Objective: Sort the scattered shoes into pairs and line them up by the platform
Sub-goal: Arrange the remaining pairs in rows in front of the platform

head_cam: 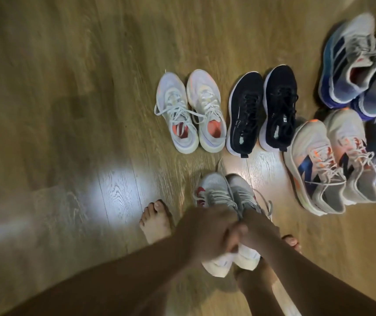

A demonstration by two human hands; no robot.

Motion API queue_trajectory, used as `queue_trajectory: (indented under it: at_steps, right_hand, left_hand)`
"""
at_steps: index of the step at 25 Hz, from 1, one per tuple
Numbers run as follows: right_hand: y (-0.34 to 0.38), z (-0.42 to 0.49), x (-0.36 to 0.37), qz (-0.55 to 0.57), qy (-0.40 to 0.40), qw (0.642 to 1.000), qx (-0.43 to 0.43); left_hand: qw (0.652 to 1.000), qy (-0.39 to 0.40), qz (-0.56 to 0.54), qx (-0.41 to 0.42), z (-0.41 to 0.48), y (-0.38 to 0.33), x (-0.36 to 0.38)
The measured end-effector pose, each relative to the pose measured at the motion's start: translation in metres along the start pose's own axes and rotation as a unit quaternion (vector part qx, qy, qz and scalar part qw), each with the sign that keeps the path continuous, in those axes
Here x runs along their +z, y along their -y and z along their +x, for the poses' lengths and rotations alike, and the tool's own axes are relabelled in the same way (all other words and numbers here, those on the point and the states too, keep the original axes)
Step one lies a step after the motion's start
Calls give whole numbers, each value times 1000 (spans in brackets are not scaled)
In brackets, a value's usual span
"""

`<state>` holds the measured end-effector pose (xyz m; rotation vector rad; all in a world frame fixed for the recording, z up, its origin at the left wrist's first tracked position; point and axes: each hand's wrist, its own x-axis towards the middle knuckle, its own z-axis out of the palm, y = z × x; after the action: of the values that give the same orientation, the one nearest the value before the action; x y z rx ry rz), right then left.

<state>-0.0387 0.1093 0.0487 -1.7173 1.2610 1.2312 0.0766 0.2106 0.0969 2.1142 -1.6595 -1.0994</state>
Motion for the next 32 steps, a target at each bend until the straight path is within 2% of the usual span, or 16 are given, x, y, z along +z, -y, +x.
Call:
queue_trajectory:
  at_steps: [2, 3, 4, 5, 7, 10, 12, 14, 17, 19, 25, 29, 32]
  right_hand:
    - [-2, 3, 3, 24, 1, 1000, -6]
    - [-4, 5, 3, 63, 16, 998, -15]
    - [-4, 8, 1, 101, 30, 994, -21]
    - [-4, 10, -1, 112, 40, 993, -27]
    - [-4, 19, -7, 82, 39, 995, -52]
    - [-2, 34, -15, 68, 55, 994, -70]
    - [-6, 41, -11, 121, 76, 989, -49]
    - [-7, 37, -2, 136, 61, 988, -43]
    - [6, 3, -7, 49, 26, 997, -56]
    - [22, -47, -25, -11, 27, 998, -59]
    - [105, -292, -127, -127, -92, 983, -95]
    - [181, -423, -201, -94, -215, 965, -119]
    - [234, -480, -249, -44, -295, 939, -173]
  left_hand:
    - [991, -111, -2, -76, 36, 32, -22]
    - [986, -115, 23, -118, 58, 48, -30]
    - [980, -81, 49, -173, 80, 63, -34]
    - [971, -13, 54, -231, 101, 75, -37]
    - [953, 94, 48, -285, 139, 90, -37]
    - [946, 159, 77, -272, 166, 116, -21]
    - [951, 150, 105, -249, 173, 136, -15]
    - [957, 127, 143, -219, 160, 148, -18]
    - [963, 111, 165, -184, 106, 148, -46]
    - [960, 119, 154, -200, 43, 132, -79]
    - [955, 71, 64, -281, -180, 30, -267]
    - [952, 12, 13, -306, -277, -28, -396]
    - [949, -72, 2, -308, -315, -43, -473]
